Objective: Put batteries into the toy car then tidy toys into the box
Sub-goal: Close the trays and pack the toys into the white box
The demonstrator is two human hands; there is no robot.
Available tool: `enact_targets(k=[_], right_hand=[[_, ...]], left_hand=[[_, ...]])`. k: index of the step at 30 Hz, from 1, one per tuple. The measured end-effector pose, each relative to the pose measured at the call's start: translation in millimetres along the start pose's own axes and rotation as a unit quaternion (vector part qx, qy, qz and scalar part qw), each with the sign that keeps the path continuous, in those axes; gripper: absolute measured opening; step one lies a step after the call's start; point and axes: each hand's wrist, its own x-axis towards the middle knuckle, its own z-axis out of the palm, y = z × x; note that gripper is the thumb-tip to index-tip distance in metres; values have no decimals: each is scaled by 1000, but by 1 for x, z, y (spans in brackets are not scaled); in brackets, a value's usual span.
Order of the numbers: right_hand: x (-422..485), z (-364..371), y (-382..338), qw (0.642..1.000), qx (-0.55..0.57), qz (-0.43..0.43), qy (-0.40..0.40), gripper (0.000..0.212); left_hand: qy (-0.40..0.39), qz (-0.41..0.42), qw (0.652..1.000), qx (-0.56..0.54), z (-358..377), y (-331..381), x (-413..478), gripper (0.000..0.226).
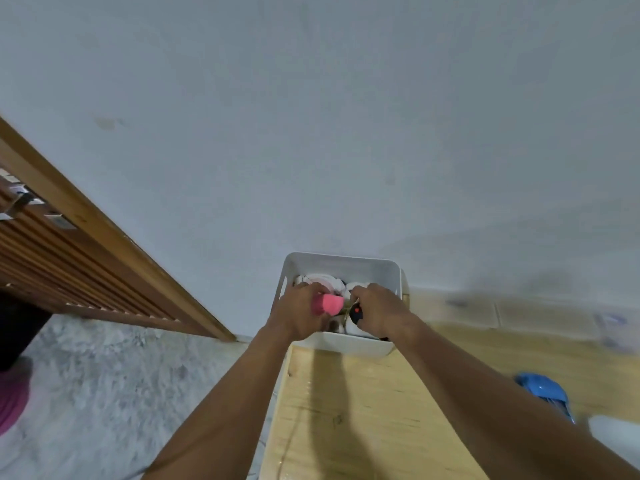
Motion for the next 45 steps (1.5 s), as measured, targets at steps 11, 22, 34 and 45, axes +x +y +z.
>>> enact_targets(k=[11, 22, 34, 45], right_hand=[[19, -27, 7, 998, 41, 35, -25, 30], [-27, -46, 12, 972, 179, 52, 143, 22], [-181, -27, 147, 942, 169, 147, 250, 16], [-356, 48, 346, 921, 148, 330, 146, 37]], left_hand=[[-97, -63, 993, -12, 10, -13, 18, 54], [-31, -40, 999, -16, -12, 11, 8, 25], [-49, 143, 987, -48, 49, 179, -15, 33], [-253, 124, 960, 5, 243, 351, -59, 65]])
